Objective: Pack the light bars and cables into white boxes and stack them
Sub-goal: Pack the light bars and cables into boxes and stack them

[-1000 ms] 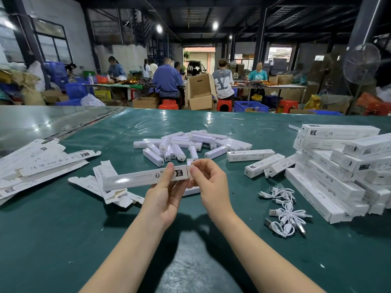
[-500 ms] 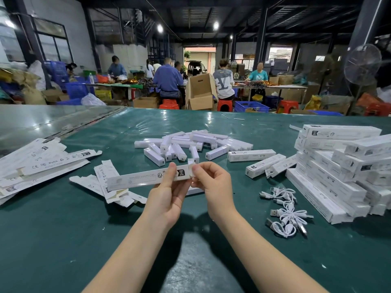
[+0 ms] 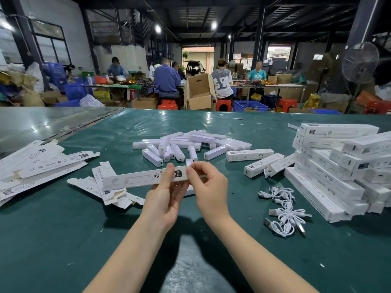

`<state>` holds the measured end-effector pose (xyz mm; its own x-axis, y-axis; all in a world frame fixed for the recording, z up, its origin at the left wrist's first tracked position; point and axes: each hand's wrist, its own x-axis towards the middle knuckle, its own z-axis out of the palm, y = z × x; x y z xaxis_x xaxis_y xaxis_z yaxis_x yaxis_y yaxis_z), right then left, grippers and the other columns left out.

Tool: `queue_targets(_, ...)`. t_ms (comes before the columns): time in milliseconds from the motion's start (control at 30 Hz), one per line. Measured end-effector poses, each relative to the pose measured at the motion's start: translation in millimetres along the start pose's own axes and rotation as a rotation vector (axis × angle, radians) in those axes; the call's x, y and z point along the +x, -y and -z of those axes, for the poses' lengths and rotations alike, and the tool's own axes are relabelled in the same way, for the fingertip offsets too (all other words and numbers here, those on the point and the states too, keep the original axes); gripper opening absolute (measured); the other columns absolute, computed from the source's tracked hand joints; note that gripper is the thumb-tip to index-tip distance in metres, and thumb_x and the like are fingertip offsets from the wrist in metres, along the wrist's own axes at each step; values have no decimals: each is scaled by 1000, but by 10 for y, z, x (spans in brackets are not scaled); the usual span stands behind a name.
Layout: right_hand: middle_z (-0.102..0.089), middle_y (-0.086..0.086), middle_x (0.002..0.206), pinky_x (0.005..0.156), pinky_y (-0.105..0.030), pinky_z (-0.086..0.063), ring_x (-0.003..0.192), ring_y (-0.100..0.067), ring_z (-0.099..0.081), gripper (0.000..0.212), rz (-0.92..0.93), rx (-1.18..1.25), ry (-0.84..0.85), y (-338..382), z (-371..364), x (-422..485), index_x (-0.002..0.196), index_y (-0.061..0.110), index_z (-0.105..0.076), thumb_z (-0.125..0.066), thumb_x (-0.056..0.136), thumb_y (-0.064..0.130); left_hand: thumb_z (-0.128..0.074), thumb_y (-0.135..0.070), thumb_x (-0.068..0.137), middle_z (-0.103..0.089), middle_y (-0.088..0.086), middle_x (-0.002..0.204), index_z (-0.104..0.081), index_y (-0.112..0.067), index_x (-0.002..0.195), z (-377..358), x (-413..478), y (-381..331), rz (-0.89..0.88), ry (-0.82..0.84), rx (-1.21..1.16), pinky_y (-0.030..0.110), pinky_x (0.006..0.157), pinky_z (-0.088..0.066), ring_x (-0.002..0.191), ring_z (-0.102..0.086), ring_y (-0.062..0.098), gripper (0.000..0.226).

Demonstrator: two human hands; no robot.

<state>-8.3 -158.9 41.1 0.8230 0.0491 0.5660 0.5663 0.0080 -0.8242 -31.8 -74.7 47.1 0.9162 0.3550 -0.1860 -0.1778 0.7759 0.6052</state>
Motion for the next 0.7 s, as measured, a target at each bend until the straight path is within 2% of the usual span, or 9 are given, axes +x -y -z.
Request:
queue_targets(100,-59,16,101,90,-17,-41,99,0,-53,26,-9,33,57,-14,-96,-105,101,14,-66,-48,83,20,-57,-24,88,-72,8,71,-61,-2,89,-11,20,-27,49,17,-114,23,56,-57,65,-70,13,23)
queue_targets(167,-40,19,129,105,-10,-23,121,13,-32,48,7,-2,223,-34,-185,-209,129,21,-46,-46,81,26,-56,-36,87,-70,4,100,-62,-7,108,-4,22,-87,140,74,-196,25,80,-56,94,-67,11,36)
queue_targets(233,-20,25,138,107,-6,-11,127,19,-14,58,13,-33,365,-58,-231,-259,134,32,-25,-47,81,31,-56,-40,86,-58,0,126,-54,-14,128,22,38,-144,173,75,-231,28,105,-40,121,-53,11,49)
queue_targets(333,-24,16,143,108,-11,-17,130,7,-22,61,22,-68,396,-106,-161,-222,139,27,-27,-54,85,26,-55,-34,89,-63,4,110,-60,-9,108,36,68,-181,125,50,-125,30,102,-43,106,-61,14,32)
queue_targets(400,-49,11,124,96,-16,-38,106,8,-46,42,9,-21,285,-58,-115,-168,124,23,-53,-57,82,24,-58,-31,88,-68,5,80,-63,-7,84,33,58,-187,100,20,39,27,78,-55,74,-67,14,24)
queue_targets(467,-57,10,88,71,-19,-47,68,5,-51,22,-81,25,201,-26,-75,-92,96,31,-51,-65,81,21,-62,-30,86,-66,-3,66,-61,-13,77,58,52,-191,8,-13,407,28,62,-54,61,-62,9,19)
queue_targets(533,-54,4,72,57,-18,-43,51,-1,-47,24,-243,31,321,-2,-16,0,85,26,-45,-66,83,15,-65,-31,84,-61,-15,53,-59,-18,76,121,60,-199,-182,-6,784,21,55,-39,52,-53,0,16)
queue_targets(633,-54,-2,58,45,-20,-40,39,-7,-45,22,-508,211,462,14,109,136,74,13,-44,-60,86,5,-57,-41,87,-62,-15,58,-60,-21,79,163,116,-225,-326,18,992,21,54,-38,54,-53,-3,23)
queue_targets(700,-49,-7,56,38,-17,-38,33,-6,-41,20,-609,389,299,62,219,253,72,9,-46,-55,89,3,-47,-50,90,-60,-6,75,-59,-21,82,162,165,-246,-264,0,983,25,55,-38,63,-52,8,33)
